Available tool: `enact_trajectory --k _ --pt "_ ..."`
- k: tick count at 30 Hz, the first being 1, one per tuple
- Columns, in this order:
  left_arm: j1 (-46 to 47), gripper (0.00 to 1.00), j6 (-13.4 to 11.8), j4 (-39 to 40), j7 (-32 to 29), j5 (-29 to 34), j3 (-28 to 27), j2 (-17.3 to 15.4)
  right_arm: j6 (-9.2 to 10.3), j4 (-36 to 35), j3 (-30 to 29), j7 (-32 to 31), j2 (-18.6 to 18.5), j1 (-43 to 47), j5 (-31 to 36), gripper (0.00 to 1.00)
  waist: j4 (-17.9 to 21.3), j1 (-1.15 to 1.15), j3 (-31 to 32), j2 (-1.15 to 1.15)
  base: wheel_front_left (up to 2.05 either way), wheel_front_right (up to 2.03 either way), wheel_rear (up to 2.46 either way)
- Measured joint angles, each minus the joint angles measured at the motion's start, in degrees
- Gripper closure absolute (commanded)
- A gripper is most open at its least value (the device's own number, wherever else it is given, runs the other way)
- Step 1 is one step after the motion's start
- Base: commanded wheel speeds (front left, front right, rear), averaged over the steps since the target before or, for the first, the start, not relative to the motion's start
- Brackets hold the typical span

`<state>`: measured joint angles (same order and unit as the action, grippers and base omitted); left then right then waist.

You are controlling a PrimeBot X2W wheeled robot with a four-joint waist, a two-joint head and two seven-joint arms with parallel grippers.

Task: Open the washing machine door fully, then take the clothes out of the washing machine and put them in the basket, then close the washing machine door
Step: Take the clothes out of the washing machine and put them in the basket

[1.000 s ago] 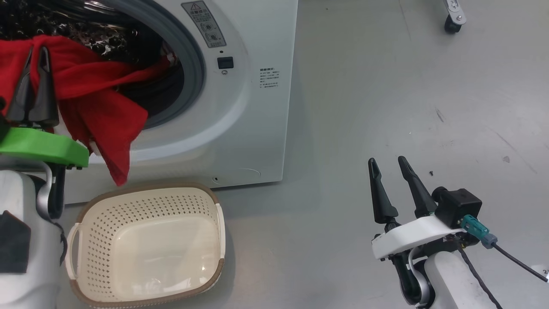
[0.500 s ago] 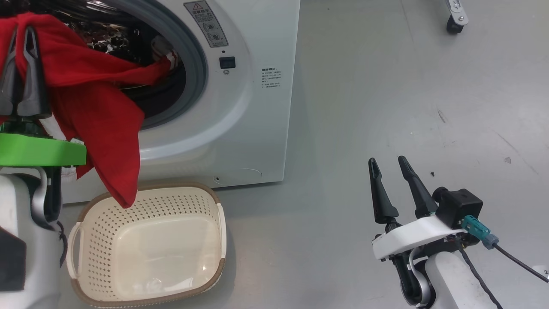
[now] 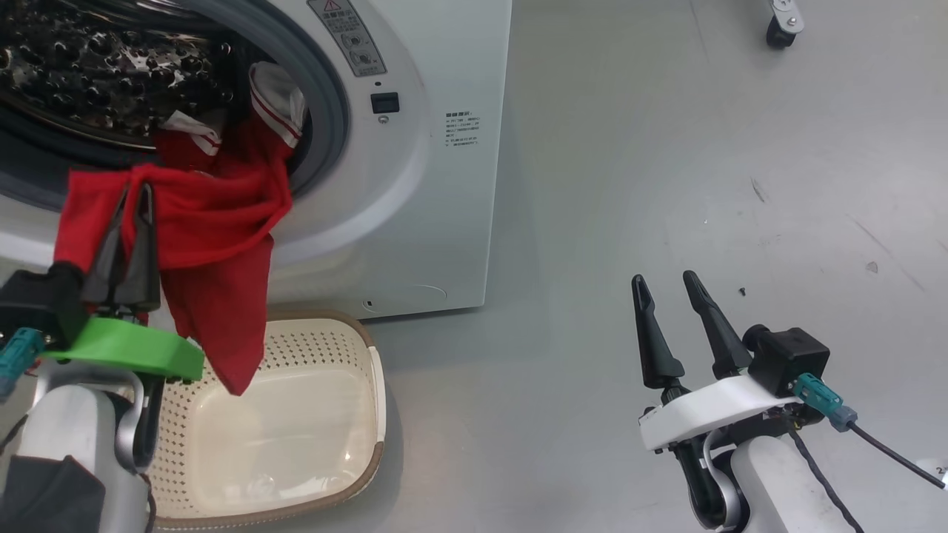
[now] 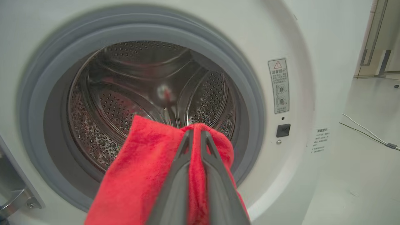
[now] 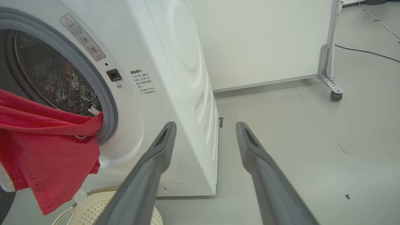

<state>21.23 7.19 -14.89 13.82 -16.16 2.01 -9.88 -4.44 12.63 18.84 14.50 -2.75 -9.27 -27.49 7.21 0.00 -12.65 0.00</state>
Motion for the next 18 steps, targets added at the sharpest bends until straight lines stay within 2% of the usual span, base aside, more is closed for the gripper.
enact_trajectory --k 18 --pt "-6.55 1.0 0.0 -13.27 -10.31 -1.03 3.75 0.33 -0.14 0.03 1.97 0.0 -0.03 -0.19 0.01 0.0 1.3 0.0 -3.18 0.0 0.0 0.0 0.0"
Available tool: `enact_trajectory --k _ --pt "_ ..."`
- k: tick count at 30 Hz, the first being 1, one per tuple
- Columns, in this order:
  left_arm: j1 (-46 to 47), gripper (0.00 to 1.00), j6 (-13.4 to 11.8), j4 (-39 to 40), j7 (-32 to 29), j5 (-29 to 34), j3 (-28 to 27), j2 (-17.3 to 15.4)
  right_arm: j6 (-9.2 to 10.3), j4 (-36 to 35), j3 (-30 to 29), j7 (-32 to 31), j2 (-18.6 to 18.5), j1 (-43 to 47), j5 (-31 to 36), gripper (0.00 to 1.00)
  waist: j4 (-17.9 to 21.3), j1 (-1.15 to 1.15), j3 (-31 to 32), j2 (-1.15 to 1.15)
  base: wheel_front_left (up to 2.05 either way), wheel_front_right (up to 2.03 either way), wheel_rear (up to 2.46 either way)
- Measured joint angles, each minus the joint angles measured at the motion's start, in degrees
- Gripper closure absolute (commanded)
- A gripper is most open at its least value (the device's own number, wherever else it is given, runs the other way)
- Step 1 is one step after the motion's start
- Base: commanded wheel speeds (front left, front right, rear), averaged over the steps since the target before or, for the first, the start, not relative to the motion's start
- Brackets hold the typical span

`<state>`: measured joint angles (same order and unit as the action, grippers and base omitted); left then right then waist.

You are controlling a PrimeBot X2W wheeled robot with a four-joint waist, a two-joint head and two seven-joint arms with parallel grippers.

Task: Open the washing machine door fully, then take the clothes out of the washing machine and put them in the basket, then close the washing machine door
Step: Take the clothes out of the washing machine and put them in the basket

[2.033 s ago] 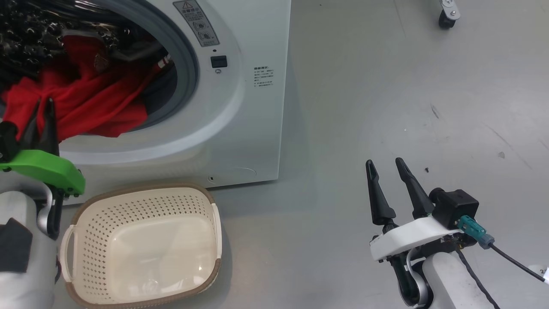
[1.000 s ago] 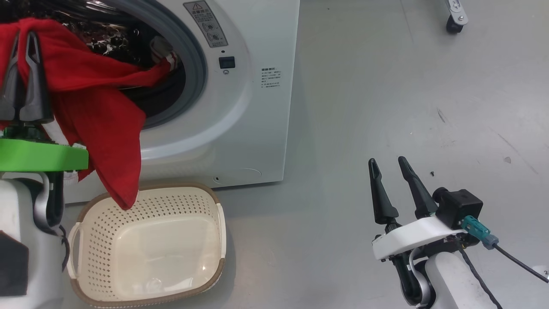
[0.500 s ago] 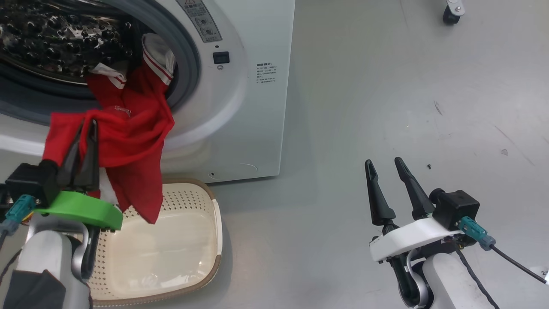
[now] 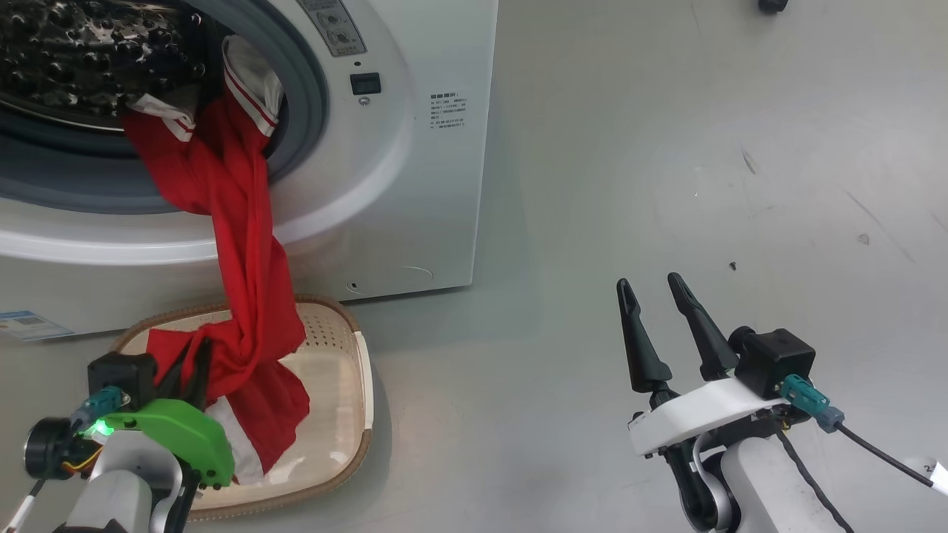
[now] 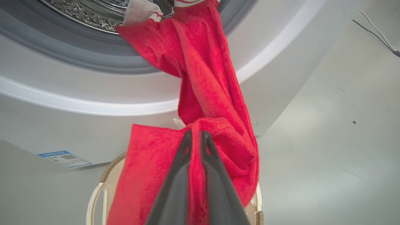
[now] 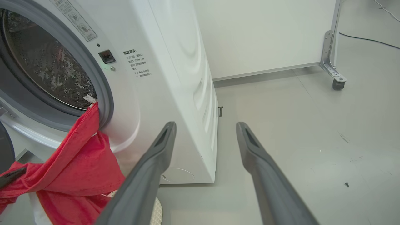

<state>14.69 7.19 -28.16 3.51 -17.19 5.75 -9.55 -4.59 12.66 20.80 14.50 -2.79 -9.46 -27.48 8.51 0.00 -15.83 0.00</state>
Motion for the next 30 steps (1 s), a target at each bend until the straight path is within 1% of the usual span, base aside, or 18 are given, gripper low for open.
enact_trajectory --k 12,20,30 --pt "1.1 1.0 0.0 -6.66 -2.93 -0.97 -0.45 -0.18 0.01 -0.53 1.19 0.0 -0.01 -1.72 0.33 0.0 1.83 0.0 -4.12 0.0 0.0 0.0 0.0" --pt "2.82 1.0 -0.45 -11.35 -3.42 -1.47 -2.47 -1.31 0.04 -1.77 2.26 0.01 0.0 -3.36 0.2 0.0 3.91 0.0 -7.08 0.0 0.0 0.0 0.0" --pt "6.84 1.0 -0.6 -14.8 -2.91 -1.45 -2.65 -2.13 0.65 -2.78 2.55 0.0 -0.01 -4.56 -0.25 0.0 6.4 0.0 -10.99 0.0 0.0 0.0 0.0"
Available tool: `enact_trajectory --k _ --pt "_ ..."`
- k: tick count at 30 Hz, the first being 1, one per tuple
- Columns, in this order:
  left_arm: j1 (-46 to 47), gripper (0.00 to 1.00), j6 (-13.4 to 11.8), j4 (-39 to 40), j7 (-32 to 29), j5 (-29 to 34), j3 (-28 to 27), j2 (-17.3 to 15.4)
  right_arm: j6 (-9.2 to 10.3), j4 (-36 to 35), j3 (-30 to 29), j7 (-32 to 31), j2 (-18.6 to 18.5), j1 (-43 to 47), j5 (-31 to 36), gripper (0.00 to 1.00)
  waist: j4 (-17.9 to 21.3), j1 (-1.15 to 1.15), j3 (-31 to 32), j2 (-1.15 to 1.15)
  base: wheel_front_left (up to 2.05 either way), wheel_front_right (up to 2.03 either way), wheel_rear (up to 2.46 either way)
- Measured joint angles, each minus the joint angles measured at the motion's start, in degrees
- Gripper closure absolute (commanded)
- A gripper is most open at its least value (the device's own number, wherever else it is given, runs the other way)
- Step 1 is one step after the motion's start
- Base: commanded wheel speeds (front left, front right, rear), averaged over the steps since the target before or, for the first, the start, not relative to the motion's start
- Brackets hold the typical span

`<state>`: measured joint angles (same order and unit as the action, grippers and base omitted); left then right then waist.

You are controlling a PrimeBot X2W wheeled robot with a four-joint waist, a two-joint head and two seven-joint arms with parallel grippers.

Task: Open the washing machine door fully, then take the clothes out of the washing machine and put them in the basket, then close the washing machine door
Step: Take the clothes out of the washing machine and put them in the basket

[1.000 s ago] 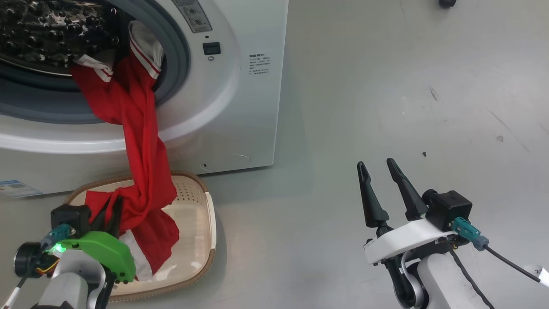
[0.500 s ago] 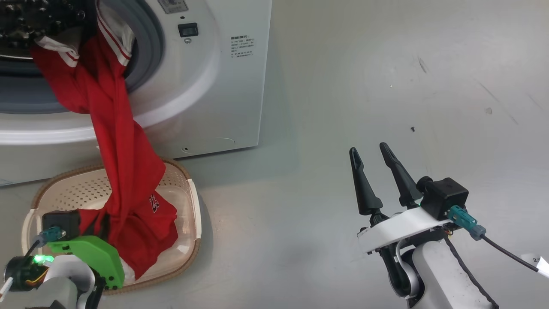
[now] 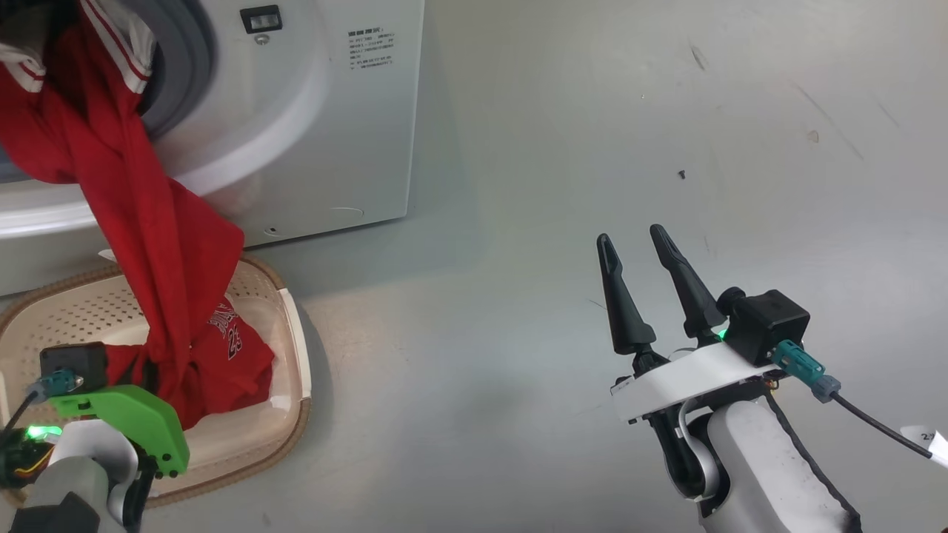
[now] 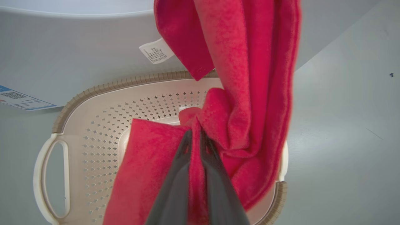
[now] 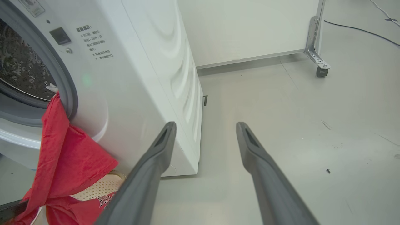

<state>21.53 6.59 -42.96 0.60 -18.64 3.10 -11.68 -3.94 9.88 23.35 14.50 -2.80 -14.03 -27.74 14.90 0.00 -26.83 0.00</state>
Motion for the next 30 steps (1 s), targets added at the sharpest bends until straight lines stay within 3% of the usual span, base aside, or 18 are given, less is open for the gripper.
enact_trajectory --k 8,9,10,12,14,30 --pt "1.5 1.0 -0.23 -3.91 0.15 0.1 0.15 -0.51 0.13 -0.15 0.15 0.0 0.02 -0.86 -0.41 0.0 1.29 0.0 -2.06 0.0 0.0 0.0 0.0" --pt "1.58 0.94 -0.23 -4.36 0.26 0.1 0.19 -0.58 0.14 -0.15 0.14 0.0 0.02 -0.86 -0.41 0.0 1.36 0.0 -2.15 0.0 0.0 0.0 0.0" --pt "1.68 0.73 -0.23 -4.69 0.41 0.1 0.22 -0.64 0.15 -0.15 0.12 0.0 0.02 -0.87 -0.42 0.0 1.41 0.0 -2.21 0.0 0.0 0.0 0.0" --pt "2.03 0.18 -0.23 -5.21 0.85 0.1 0.26 -0.71 0.56 -0.15 0.08 0.0 0.02 -0.92 -0.46 0.0 1.41 0.0 -2.24 0.0 0.0 0.0 0.0" --pt "2.48 0.0 -0.23 -5.82 1.26 0.1 0.31 -0.76 0.56 -0.15 0.04 0.0 0.01 -1.09 -0.47 0.0 1.37 0.0 -2.22 0.0 0.0 0.0 0.0" --pt "4.33 0.0 -0.15 -10.28 5.03 -0.31 0.78 1.43 0.64 0.97 -0.89 0.01 0.01 -1.25 -0.43 0.0 -0.45 0.0 0.51 0.0 0.0 0.0 0.0"
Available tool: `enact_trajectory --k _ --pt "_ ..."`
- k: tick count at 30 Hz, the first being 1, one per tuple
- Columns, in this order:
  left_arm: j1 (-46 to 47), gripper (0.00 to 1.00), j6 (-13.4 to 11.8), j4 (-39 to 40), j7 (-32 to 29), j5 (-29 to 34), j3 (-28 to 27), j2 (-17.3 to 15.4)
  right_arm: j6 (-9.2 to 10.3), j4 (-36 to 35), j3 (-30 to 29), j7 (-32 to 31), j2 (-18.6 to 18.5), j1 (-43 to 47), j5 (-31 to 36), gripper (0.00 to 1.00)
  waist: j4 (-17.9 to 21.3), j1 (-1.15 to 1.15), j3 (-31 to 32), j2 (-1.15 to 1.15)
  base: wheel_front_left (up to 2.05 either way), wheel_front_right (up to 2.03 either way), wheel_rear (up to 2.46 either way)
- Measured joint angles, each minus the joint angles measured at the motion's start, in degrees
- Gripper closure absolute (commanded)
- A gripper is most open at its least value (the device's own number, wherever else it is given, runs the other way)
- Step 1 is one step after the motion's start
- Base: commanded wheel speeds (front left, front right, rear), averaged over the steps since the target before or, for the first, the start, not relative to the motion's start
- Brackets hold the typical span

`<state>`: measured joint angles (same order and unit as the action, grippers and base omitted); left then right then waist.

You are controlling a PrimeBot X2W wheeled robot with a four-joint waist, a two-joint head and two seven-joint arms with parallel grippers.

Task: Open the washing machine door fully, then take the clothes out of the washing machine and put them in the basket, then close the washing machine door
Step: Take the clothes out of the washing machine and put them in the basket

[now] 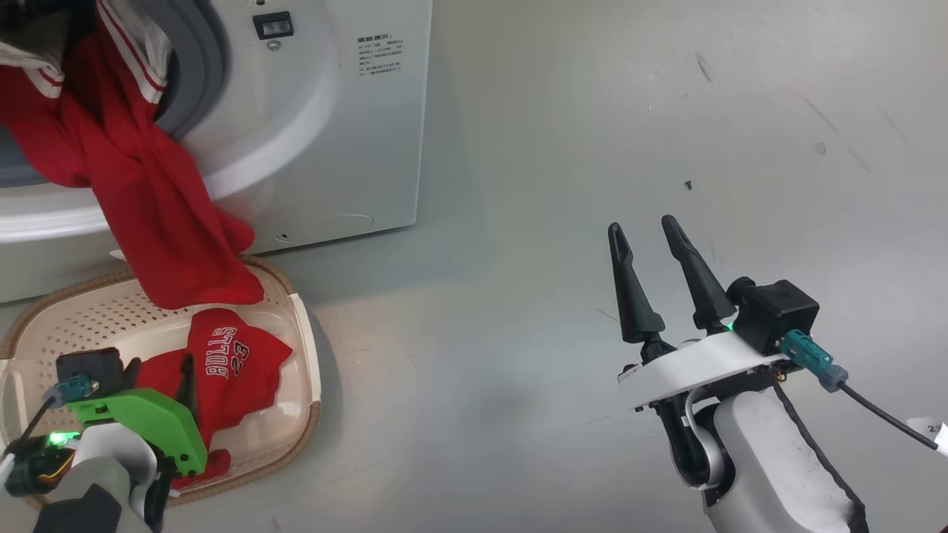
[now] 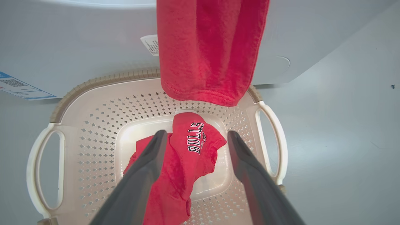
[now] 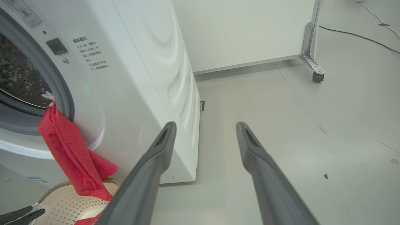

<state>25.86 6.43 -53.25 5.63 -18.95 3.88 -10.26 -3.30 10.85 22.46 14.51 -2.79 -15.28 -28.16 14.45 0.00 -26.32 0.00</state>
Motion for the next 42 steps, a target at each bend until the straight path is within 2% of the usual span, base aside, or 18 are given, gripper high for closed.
enact_trajectory --k 9,18,31,42 --pt "1.2 0.0 0.44 0.22 4.32 -0.47 1.1 1.05 -0.04 0.94 -1.7 -0.01 -0.01 0.18 0.36 0.0 -2.03 0.0 3.5 0.0 0.0 0.0 0.0" --pt "1.5 0.0 0.69 4.88 7.65 -0.02 3.6 1.59 -0.09 1.2 -3.67 -0.01 -0.02 1.77 1.01 0.0 -5.52 0.0 6.8 0.0 0.0 0.0 0.0" --pt "0.59 0.0 0.76 14.79 8.81 -0.44 3.99 2.43 -0.35 1.05 -4.24 0.0 -0.01 3.04 1.72 0.0 -8.74 0.0 9.97 0.0 0.0 0.0 0.0" --pt "-4.36 0.0 0.76 27.07 8.81 0.65 3.19 2.27 -0.76 0.53 -4.99 -0.01 -0.03 4.11 2.59 0.0 -9.89 0.0 10.82 0.0 0.0 0.0 0.0"
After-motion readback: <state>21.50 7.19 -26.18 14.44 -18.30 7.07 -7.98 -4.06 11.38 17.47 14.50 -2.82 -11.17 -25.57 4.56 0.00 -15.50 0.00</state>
